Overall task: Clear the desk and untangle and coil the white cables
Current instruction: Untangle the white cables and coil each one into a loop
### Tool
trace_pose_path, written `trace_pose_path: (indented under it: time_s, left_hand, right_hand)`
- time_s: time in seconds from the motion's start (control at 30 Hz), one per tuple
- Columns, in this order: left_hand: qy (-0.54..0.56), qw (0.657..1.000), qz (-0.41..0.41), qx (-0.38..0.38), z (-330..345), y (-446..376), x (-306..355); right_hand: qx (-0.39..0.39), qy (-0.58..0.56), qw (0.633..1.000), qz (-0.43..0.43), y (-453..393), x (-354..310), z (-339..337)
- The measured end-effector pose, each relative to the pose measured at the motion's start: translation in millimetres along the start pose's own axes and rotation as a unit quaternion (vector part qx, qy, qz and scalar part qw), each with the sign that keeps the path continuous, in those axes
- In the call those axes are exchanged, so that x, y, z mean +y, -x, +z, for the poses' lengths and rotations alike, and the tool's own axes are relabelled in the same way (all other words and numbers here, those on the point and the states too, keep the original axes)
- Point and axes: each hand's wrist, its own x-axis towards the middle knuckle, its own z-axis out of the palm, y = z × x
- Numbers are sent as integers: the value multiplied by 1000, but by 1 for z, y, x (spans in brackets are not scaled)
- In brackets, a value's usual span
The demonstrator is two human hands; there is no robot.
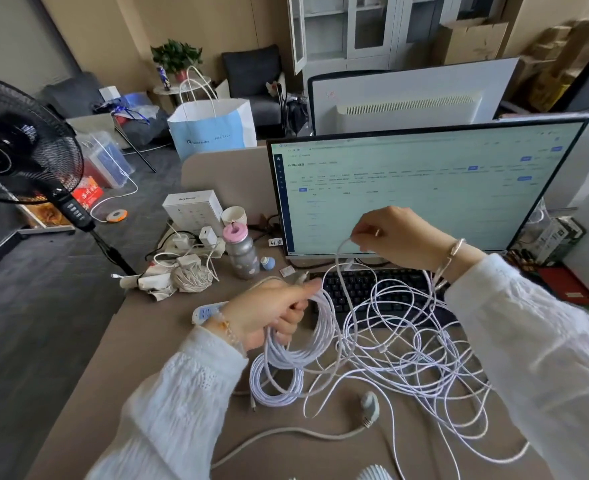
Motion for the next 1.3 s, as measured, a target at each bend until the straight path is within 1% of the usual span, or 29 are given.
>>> trace_pose_path:
  time_s: [0.07, 0.13, 0.17, 0.23, 0.3, 0.33, 0.4, 0.43, 0.5, 0.53, 0.57, 0.6, 0.67, 0.73, 0.8, 0.87, 0.93, 1.0, 1.07, 1.13, 1.2, 1.23, 1.3]
  left_hand:
    - [-8, 1000, -15, 12, 5, -5, -3]
    - [-14, 999, -27, 15, 8, -10, -5]
    - [-13, 999, -32, 16, 10, -13, -6]
    - [2, 999, -41, 18, 12, -15, -6]
    - [26, 999, -45, 10, 14, -17, -5]
    - [41, 998, -48, 5, 15, -18, -5]
    - [71, 996, -57, -6, 15, -21, -5]
    - [83, 995, -62, -12, 15, -22, -6]
    - [105, 992, -67, -23, 15, -24, -6]
    - [116, 991, -68, -26, 14, -25, -7]
    - [128, 989, -69, -30, 14, -26, -7]
    - [139, 987, -68, -33, 14, -27, -7]
    - [162, 984, -61, -47, 14, -28, -6]
    - [186, 979, -50, -72, 13, -29, -4]
    - [200, 973, -44, -104, 12, -30, -1]
    - [201, 969, -44, -139, 13, -32, 4]
    - [198, 969, -28, -147, 15, -33, 8]
    - [195, 973, -5, -123, 20, -31, 14]
    - [205, 975, 36, -82, 25, -30, 19]
    - [231, 969, 73, -44, 29, -28, 23]
    - [252, 964, 68, -58, 30, -25, 25]
    - [240, 967, 70, -58, 29, -27, 24]
    - [203, 975, 81, -32, 24, -29, 21]
  right_hand:
    - [-17, -16, 999, -25, 0, -7, -6]
    - [-25, -8, 998, -65, 0, -13, -10]
    - [-12, -1, 996, -90, 1, -16, -10]
    - [50, 20, 990, -132, 4, -20, -10]
    - [98, 23, 985, -142, 9, -25, -11]
    - [103, 4, 985, -136, 11, -27, -12]
    - [81, -77, 988, -104, 17, -33, -14]
    - [63, -149, 983, -85, 20, -35, -15]
    - [24, -316, 946, -60, 25, -38, -20]
    - [11, -359, 931, -65, 28, -38, -22]
    - [4, -360, 929, -87, 30, -38, -24]
    - [-5, -334, 935, -116, 33, -39, -26]
    - [-22, -249, 955, -159, 35, -38, -27]
    - [-10, -152, 972, -181, 33, -36, -27]
    - [15, -93, 975, -203, 32, -36, -26]
    - [34, -102, 971, -216, 33, -37, -21]
    - [47, -139, 966, -213, 37, -39, -14]
    - [61, -174, 962, -200, 42, -43, -3]
    - [63, -175, 963, -194, 49, -47, 11]
    - [73, -129, 965, -214, 55, -52, 30]
    - [92, -89, 961, -247, 61, -58, 47]
    - [102, -73, 957, -263, 63, -60, 53]
    - [125, -52, 952, -275, 67, -61, 60]
